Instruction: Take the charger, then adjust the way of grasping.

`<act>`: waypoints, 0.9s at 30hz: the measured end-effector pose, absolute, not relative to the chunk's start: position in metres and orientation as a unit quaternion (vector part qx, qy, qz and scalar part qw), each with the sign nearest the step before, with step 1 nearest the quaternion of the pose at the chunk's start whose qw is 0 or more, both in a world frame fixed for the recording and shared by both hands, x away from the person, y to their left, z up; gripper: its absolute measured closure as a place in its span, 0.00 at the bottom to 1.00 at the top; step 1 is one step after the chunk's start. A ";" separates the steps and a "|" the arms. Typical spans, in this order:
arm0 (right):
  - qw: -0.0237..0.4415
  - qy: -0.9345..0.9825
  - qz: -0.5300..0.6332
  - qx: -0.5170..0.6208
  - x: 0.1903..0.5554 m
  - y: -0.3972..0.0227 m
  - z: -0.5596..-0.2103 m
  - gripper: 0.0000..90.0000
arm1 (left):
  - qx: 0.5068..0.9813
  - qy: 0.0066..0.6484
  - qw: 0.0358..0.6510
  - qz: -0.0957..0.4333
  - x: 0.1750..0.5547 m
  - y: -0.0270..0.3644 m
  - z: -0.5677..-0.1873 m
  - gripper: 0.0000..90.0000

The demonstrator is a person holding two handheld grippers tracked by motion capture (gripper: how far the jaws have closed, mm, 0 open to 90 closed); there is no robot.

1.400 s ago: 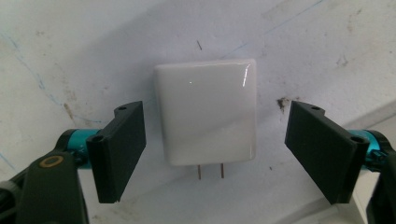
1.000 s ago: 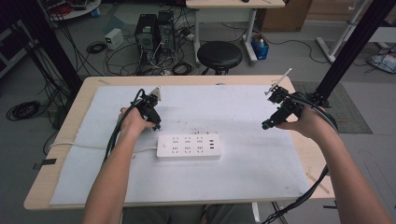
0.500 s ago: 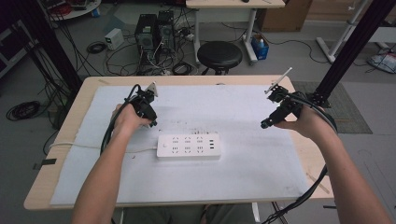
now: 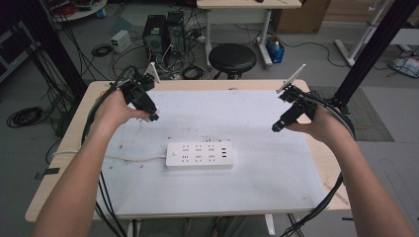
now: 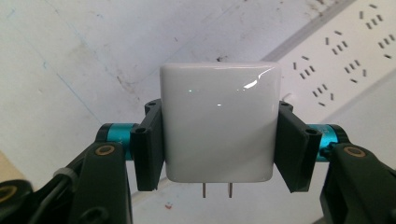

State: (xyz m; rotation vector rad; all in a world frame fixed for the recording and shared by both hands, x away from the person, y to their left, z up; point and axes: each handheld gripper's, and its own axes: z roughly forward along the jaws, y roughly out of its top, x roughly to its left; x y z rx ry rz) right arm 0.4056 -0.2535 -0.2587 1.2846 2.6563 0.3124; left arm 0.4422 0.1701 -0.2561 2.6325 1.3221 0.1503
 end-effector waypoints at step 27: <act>-0.068 0.801 0.227 0.549 0.396 -0.264 -0.257 0.14 | 0.947 0.200 0.247 0.044 0.412 0.121 -0.254 0.47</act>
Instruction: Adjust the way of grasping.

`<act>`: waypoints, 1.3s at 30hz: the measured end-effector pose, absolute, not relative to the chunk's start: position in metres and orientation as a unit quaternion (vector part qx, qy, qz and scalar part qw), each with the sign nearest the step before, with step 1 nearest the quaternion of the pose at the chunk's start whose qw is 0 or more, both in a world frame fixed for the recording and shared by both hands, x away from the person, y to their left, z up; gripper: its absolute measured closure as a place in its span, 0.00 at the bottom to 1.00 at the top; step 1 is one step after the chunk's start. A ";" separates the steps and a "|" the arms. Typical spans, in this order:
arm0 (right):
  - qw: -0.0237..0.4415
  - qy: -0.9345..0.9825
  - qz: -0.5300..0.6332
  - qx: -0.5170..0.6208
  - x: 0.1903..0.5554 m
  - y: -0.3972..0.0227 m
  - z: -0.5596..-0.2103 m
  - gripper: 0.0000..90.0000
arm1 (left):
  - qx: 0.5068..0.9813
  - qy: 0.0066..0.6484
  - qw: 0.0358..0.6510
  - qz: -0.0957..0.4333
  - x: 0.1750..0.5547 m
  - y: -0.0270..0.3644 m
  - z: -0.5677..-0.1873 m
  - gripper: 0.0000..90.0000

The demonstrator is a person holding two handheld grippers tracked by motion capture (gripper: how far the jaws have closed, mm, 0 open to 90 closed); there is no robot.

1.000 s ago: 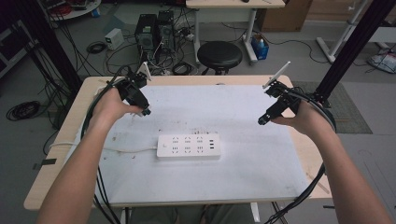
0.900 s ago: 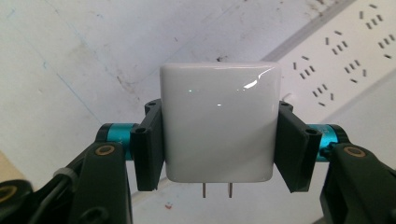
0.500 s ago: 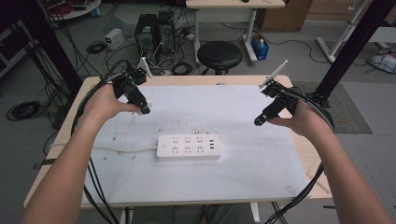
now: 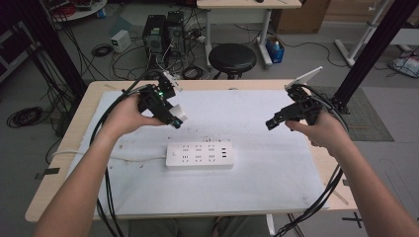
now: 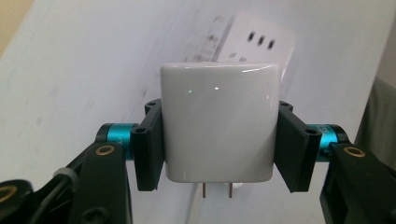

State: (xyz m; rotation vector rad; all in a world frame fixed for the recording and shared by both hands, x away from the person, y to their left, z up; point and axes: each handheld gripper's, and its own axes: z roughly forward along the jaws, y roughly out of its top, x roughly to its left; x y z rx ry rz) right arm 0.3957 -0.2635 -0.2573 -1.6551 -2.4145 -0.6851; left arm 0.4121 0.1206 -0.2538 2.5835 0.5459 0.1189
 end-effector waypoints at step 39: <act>0.255 -0.716 -0.355 -0.545 0.393 -0.204 -0.290 0.69 | 0.920 -0.012 0.361 0.154 0.369 -0.005 -0.290 0.47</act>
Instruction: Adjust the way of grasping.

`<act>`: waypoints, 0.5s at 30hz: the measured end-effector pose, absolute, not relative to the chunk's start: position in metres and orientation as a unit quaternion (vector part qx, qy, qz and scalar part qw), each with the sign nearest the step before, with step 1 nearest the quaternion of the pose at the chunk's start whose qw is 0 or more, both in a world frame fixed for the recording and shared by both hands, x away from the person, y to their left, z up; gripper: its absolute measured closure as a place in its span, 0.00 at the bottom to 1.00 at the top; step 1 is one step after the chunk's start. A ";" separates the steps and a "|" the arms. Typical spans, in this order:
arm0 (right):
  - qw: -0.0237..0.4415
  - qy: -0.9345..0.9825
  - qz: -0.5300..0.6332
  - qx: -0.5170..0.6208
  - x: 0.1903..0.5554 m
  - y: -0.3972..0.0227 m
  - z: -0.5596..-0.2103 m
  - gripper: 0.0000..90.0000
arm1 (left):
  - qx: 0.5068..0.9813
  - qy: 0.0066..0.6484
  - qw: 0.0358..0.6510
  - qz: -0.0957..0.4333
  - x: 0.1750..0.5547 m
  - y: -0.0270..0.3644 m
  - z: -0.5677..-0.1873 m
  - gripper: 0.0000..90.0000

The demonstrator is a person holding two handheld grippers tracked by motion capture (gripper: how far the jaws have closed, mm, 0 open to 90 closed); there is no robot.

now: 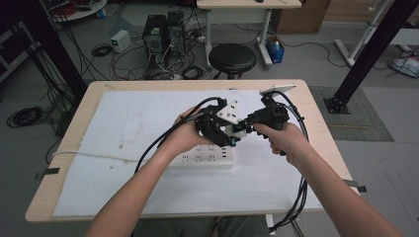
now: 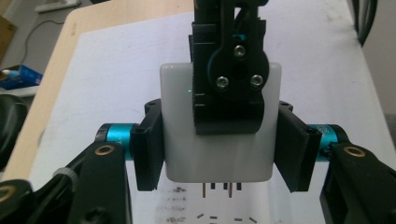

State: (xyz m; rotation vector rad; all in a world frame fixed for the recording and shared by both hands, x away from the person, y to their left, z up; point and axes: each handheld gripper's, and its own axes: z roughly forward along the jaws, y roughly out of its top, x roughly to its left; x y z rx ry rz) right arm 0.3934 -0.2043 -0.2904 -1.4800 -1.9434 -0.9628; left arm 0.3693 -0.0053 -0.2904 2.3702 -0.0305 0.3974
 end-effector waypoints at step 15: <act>-0.017 -0.875 -0.245 -0.417 0.389 -0.232 -0.236 0.69 | 0.971 0.150 0.157 0.101 0.385 0.085 -0.264 0.25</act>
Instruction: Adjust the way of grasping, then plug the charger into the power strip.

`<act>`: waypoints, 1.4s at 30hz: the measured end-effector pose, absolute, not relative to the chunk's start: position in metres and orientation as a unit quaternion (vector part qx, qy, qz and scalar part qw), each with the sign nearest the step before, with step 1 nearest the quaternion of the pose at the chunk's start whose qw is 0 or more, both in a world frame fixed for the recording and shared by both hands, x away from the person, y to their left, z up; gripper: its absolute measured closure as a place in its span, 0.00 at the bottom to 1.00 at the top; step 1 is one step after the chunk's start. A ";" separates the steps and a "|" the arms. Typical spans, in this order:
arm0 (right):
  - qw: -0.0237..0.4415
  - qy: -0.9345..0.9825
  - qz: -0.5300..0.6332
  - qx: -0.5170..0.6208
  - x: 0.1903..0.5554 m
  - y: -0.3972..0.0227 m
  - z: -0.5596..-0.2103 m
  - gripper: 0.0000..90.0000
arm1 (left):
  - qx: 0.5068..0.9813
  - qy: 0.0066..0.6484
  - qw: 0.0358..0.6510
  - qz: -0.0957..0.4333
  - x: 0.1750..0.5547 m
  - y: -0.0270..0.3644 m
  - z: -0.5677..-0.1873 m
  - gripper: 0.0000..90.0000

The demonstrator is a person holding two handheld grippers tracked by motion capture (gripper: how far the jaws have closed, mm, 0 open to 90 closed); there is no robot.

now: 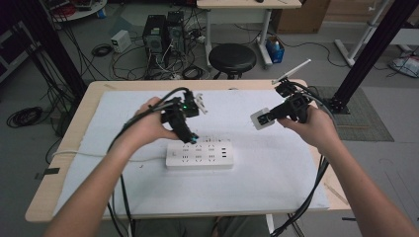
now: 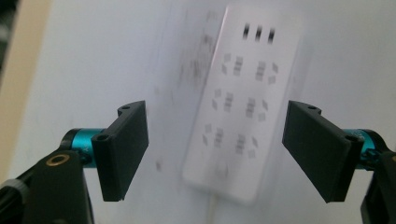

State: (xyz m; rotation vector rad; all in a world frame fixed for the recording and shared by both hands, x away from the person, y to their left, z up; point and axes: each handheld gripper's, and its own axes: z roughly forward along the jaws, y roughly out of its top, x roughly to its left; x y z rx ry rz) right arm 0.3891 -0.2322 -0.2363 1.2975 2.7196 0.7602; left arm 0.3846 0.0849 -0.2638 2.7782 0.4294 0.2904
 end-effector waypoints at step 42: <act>0.100 0.983 0.062 0.139 0.408 -0.147 -0.258 0.69 | 0.932 0.339 0.124 0.034 0.374 0.208 -0.254 0.23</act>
